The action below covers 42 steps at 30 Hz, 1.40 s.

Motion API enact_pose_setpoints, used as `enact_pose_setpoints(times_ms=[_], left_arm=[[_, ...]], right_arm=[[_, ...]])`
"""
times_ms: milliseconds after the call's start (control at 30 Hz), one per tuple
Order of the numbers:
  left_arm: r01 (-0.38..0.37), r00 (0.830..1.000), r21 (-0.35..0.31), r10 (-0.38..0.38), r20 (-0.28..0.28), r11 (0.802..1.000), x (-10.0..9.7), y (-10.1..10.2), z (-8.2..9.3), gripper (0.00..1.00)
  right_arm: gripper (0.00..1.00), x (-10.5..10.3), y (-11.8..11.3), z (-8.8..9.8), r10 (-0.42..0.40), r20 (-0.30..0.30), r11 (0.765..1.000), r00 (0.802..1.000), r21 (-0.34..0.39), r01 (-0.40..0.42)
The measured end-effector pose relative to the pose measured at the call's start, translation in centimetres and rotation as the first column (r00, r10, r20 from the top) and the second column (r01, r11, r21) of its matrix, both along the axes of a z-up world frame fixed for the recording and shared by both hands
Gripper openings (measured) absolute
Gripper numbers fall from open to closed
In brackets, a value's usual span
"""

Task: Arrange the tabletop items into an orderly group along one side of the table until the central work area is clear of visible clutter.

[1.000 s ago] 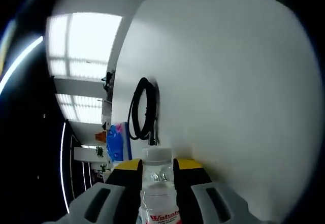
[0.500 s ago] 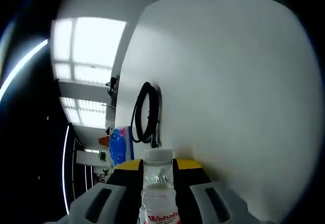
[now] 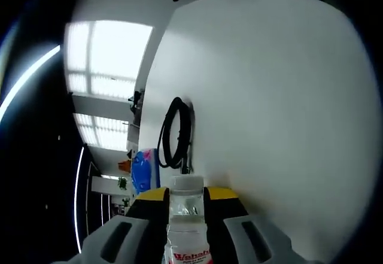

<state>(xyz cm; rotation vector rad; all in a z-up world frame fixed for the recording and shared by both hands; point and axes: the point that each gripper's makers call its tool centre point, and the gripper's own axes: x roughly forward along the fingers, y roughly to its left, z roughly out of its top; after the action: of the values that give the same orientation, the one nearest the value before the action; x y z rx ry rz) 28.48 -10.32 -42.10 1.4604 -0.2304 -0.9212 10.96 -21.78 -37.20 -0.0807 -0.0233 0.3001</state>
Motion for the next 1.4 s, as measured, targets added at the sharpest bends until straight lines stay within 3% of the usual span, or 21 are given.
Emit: enact_pose_setpoints(times_ms=[133, 433, 500, 767, 967, 1067, 1133, 1400], left_arm=[[-0.003, 1.000, -0.006, 0.003, -0.004, 1.000, -0.1, 0.1, 0.2, 0.21], [-0.041, 0.999, -0.101, 0.037, -0.032, 0.994, 0.2, 0.8, 2.4, 0.21], [-0.035, 0.997, -0.122, 0.026, -0.075, 0.992, 0.1, 0.9, 2.5, 0.21], [-0.052, 0.992, -0.202, 0.028, -0.120, 0.978, 0.8, 1.6, 4.5, 0.21], [-0.078, 0.988, -0.275, 0.038, -0.146, 0.958, 1.3, 2.5, 6.2, 0.21], [-0.118, 0.978, -0.339, 0.050, -0.203, 0.933, 1.6, 3.0, 7.0, 0.21], [-0.119, 0.977, -0.345, 0.049, -0.206, 0.931, 1.8, 3.3, 7.4, 0.21], [-0.175, 0.965, -0.429, 0.067, -0.254, 0.886, 2.5, 4.9, 9.3, 0.21]], right_arm=[[0.77, -0.1, 0.0, -0.2, -0.002, -0.007, 1.000, 1.000, -0.007, 0.001], [0.77, -0.1, 0.1, -0.7, 0.002, -0.024, 1.000, 1.000, -0.015, -0.003], [0.77, 0.0, 0.2, -0.6, 0.005, -0.024, 1.000, 1.000, -0.014, -0.006], [0.77, 0.0, 0.4, -0.5, 0.013, -0.023, 1.000, 1.000, -0.024, -0.013], [0.77, 0.1, 0.6, -0.6, 0.018, -0.030, 0.999, 0.999, -0.026, -0.019], [0.77, 0.1, 0.7, -0.6, 0.021, -0.030, 0.999, 0.999, -0.026, -0.021], [0.77, 0.2, 0.7, -0.6, 0.021, -0.030, 0.999, 0.999, -0.029, -0.022], [0.76, 0.2, 1.1, -0.9, 0.028, -0.040, 0.999, 0.999, -0.031, -0.030]])
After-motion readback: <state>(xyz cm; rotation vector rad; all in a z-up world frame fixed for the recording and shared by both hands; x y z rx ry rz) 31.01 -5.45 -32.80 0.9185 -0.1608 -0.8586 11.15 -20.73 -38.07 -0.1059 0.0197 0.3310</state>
